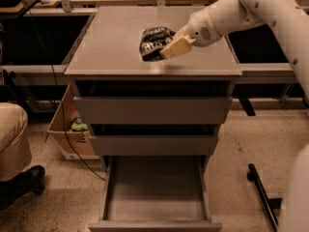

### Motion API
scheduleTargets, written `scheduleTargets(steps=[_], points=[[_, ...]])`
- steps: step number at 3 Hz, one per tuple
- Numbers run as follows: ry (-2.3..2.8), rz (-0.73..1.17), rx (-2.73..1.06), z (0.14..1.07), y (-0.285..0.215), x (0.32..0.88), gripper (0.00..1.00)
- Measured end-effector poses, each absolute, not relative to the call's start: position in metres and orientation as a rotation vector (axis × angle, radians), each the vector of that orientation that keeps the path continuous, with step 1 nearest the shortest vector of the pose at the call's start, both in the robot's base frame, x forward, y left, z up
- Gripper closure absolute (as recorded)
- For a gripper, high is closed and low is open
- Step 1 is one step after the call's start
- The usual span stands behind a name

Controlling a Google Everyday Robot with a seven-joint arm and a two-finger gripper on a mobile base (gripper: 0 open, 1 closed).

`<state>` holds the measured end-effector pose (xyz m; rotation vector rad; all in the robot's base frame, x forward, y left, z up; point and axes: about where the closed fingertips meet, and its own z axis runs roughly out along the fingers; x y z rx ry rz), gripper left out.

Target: Place blue chip bag into bottom drawer

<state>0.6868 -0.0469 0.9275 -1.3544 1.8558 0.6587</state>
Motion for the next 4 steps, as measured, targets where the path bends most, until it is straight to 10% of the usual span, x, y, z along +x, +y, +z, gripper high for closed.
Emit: scheduleTargets(steps=[4], points=[[1.878, 0.679, -1.469, 0.893, -0.042, 0.652, 1.00]])
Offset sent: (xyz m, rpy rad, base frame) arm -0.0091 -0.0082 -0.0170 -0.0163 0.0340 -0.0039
